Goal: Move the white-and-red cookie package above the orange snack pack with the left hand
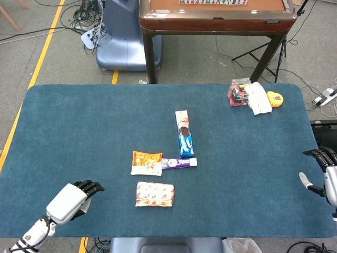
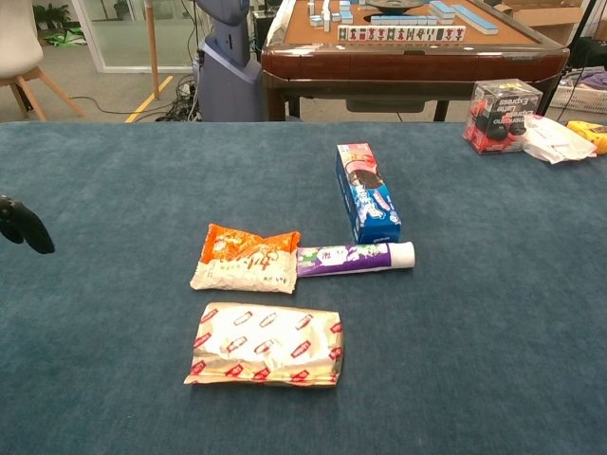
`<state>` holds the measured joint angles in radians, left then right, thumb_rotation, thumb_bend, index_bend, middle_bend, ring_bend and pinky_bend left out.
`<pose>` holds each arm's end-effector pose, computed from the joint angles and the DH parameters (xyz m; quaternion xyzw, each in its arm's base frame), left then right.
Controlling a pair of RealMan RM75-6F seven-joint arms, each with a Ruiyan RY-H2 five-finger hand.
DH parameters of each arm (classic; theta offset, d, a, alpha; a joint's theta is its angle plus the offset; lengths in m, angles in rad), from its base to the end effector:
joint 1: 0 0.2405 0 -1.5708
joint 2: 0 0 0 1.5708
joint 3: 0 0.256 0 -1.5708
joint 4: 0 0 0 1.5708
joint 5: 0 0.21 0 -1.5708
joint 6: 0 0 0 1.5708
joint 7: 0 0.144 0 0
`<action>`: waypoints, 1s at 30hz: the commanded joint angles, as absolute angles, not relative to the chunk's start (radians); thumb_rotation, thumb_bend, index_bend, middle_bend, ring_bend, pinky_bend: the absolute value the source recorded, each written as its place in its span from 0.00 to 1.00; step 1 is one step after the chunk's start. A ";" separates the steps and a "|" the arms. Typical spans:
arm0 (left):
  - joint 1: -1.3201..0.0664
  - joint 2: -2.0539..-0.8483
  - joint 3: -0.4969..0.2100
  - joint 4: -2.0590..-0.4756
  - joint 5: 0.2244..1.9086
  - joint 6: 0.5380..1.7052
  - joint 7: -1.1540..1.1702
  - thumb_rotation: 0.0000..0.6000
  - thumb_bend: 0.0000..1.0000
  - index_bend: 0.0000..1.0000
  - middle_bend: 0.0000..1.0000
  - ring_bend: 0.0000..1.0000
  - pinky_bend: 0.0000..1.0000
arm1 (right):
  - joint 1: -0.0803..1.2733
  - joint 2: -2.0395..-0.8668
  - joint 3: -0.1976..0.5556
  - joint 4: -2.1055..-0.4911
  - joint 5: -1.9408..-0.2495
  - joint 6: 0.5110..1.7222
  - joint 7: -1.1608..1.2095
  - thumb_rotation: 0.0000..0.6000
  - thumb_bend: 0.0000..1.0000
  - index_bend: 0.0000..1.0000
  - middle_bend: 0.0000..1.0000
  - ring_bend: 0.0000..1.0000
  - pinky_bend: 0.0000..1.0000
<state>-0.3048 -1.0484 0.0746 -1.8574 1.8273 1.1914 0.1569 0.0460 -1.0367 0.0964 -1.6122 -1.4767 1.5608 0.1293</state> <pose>-0.2098 0.1823 0.0965 -0.7994 -0.3117 -0.3689 0.3573 -0.3169 -0.1778 0.2037 0.5466 -0.3770 0.4289 0.6125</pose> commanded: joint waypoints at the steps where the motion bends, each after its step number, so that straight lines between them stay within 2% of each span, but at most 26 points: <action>1: -0.336 -1.051 0.077 -1.875 1.831 1.149 0.175 1.00 0.81 0.25 0.29 0.25 0.42 | 0.039 -1.036 0.100 -1.609 -1.464 1.563 0.131 1.00 0.28 0.32 0.30 0.17 0.32; 22: -0.505 -1.146 0.097 -1.913 1.854 0.894 0.310 1.00 0.83 0.06 0.10 0.11 0.35 | -0.018 -1.025 0.111 -1.472 -1.374 1.543 0.230 1.00 0.28 0.32 0.30 0.17 0.32; 30: -0.569 -1.207 0.070 -1.899 1.805 0.817 0.326 1.00 0.83 0.04 0.08 0.09 0.33 | -0.040 -1.040 0.115 -1.394 -1.336 1.521 0.285 1.00 0.28 0.32 0.30 0.17 0.32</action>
